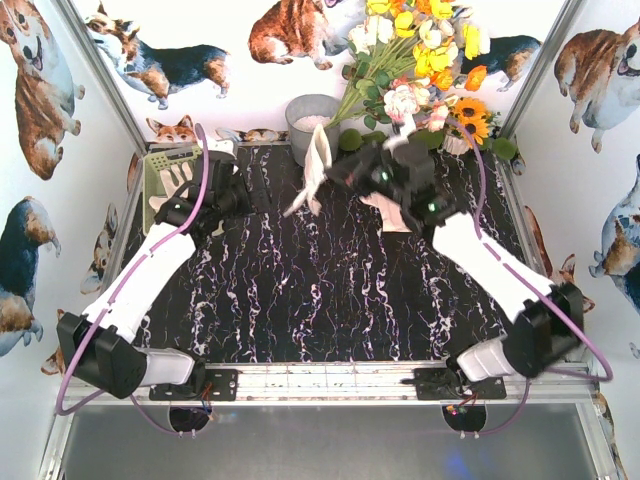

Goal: Put the gloves into the storage basket
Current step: Place the glove at the center of the board.

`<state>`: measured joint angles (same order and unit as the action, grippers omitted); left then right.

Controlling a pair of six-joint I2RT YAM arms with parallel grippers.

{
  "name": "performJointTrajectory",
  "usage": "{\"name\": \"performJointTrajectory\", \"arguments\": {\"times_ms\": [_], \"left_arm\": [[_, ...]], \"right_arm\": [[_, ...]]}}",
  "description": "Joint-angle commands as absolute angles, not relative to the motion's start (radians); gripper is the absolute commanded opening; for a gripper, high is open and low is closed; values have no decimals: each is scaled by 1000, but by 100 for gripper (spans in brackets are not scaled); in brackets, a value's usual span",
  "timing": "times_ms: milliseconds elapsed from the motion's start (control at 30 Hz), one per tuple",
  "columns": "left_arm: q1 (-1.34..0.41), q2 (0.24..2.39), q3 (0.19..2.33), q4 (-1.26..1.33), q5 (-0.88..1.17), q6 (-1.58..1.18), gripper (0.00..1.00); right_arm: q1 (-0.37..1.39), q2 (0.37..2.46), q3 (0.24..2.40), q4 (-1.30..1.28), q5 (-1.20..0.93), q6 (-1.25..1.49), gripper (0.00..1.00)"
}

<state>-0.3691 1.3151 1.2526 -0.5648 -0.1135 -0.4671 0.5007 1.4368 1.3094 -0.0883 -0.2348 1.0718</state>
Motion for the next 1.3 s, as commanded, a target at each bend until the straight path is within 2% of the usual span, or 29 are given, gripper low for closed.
{"name": "performJointTrajectory", "arguments": {"times_ms": [0, 100, 200, 467, 567, 733, 867, 967, 1100, 1267], "left_arm": [[-357, 1336, 1283, -547, -83, -451, 92], [-358, 1374, 1289, -547, -35, -444, 91], [-359, 1401, 1297, -543, 4, -432, 90], [-396, 1508, 1346, -517, 126, -399, 88], [-435, 1576, 1385, -507, 194, -384, 87], [-477, 1677, 1394, -434, 433, -355, 83], [-507, 1735, 1419, -448, 472, -349, 73], [-532, 1759, 1433, -415, 504, -353, 69], [-550, 1806, 1435, -331, 617, -347, 85], [-583, 1851, 1485, -343, 632, -185, 93]], "right_arm": [[499, 1308, 1033, 44, -99, 1044, 0], [497, 1235, 825, 31, 11, 1093, 0], [494, 1171, 752, -49, 105, 1090, 0], [494, 1150, 824, -562, 267, 1122, 0], [494, 1141, 824, -566, 281, 1129, 0], [495, 1154, 844, -564, 277, 1201, 0], [493, 1174, 893, -730, 332, 1400, 0], [492, 1172, 900, -748, 362, 1478, 0], [488, 1199, 911, -727, 374, 1485, 0], [473, 1201, 904, -694, 342, 1434, 0]]}}
